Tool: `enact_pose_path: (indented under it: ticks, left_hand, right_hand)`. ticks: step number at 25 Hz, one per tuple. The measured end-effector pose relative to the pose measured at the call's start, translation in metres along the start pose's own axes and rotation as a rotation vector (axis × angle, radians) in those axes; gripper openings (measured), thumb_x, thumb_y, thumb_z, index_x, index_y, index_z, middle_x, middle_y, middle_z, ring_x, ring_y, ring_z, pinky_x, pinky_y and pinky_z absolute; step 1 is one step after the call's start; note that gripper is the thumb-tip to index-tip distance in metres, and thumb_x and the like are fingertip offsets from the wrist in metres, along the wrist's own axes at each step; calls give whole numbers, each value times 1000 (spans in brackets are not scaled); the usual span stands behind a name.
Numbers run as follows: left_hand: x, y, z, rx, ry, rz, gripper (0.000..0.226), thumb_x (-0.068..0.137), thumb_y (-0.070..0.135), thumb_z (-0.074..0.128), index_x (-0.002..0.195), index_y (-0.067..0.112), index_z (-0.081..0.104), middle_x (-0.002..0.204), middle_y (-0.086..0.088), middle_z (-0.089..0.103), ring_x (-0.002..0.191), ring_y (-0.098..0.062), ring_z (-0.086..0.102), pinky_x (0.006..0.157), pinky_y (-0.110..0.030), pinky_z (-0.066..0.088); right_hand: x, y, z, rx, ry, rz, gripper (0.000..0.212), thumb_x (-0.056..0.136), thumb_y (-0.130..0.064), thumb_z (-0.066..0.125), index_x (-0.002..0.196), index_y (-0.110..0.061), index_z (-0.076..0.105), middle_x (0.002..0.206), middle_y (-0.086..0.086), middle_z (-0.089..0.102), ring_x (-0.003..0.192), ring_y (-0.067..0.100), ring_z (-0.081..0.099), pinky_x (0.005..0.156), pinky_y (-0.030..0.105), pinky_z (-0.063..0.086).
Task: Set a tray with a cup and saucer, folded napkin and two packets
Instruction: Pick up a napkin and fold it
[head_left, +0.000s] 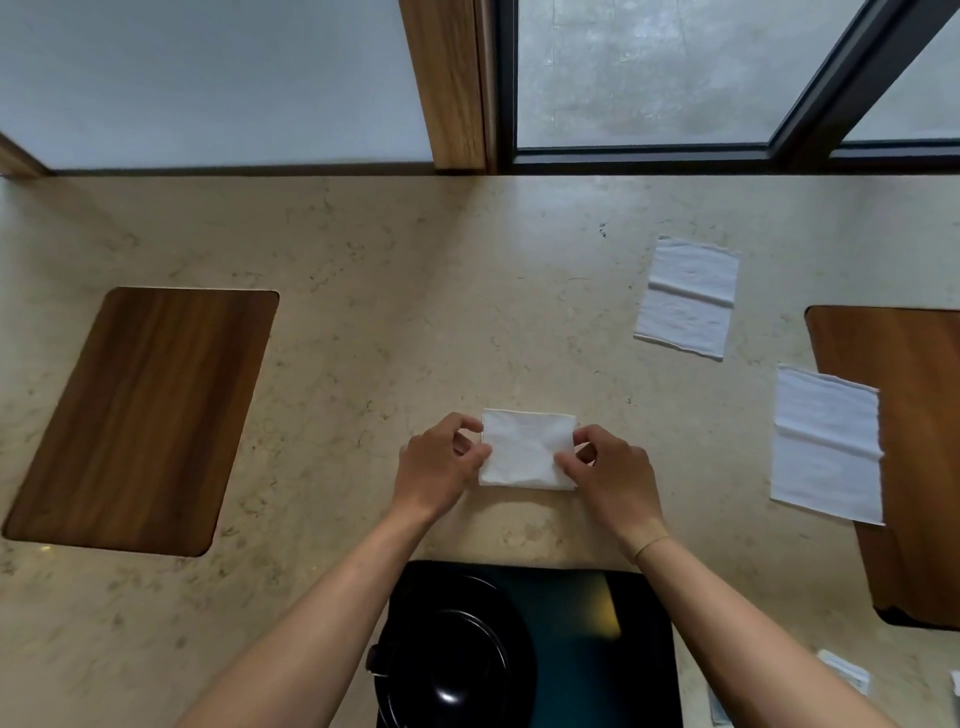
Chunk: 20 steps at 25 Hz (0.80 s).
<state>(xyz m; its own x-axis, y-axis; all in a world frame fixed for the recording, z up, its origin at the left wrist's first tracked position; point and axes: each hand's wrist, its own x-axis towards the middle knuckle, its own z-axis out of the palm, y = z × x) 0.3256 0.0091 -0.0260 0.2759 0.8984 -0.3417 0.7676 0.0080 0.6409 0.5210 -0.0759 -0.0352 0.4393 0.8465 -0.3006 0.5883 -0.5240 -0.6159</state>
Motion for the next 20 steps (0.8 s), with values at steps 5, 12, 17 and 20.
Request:
enact_pose_path:
  ticks: [5, 12, 17, 20]
  left_hand:
    - [5, -6, 6, 15, 2, 9, 19, 82, 39, 70, 98, 39, 59, 74, 23, 61, 73, 4, 61, 83, -44, 55]
    - [6, -7, 12, 71, 18, 28, 23, 82, 40, 70, 101, 36, 58, 73, 23, 57, 73, -3, 63, 84, -47, 54]
    - [2, -6, 12, 123, 48, 60, 22, 82, 39, 69, 100, 35, 58, 71, 22, 58, 69, -3, 63, 82, -45, 55]
    - [2, -6, 12, 125, 48, 53, 20, 82, 37, 69, 98, 34, 57, 72, 22, 57, 70, -3, 63, 83, -46, 54]
  right_hand:
    - [1, 0, 3, -29, 33, -13, 20, 85, -34, 68, 99, -20, 66, 82, -2, 71, 63, 10, 57, 55, 16, 36]
    - [2, 5, 6, -18, 46, -24, 26, 82, -31, 73, 102, -18, 63, 84, 0, 71, 64, 12, 60, 58, 15, 40]
    - [1, 10, 10, -7, 48, -23, 25, 80, -31, 74, 96, -20, 59, 75, -4, 66, 63, 12, 61, 61, 24, 51]
    - [1, 11, 12, -13, 49, -24, 26, 79, -32, 76, 94, -21, 58, 74, -5, 65, 62, 11, 60, 60, 21, 48]
